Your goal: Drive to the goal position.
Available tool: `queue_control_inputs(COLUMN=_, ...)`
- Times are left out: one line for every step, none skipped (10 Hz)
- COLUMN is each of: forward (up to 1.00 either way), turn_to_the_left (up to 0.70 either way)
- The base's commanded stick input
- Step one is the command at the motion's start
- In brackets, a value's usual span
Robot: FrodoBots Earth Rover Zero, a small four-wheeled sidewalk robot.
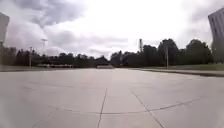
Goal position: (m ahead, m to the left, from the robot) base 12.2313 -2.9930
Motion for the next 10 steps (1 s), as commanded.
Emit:
queue_control_inputs(forward=0.7, turn_to_the_left=0.0)
queue_control_inputs(forward=0.7, turn_to_the_left=0.0)
queue_control_inputs(forward=0.7, turn_to_the_left=0.0)
queue_control_inputs(forward=0.7, turn_to_the_left=0.0)
queue_control_inputs(forward=0.7, turn_to_the_left=0.0)
queue_control_inputs(forward=0.7, turn_to_the_left=0.0)
queue_control_inputs(forward=0.7, turn_to_the_left=0.0)
queue_control_inputs(forward=0.7, turn_to_the_left=0.0)
queue_control_inputs(forward=0.7, turn_to_the_left=0.0)
queue_control_inputs(forward=0.7, turn_to_the_left=0.0)
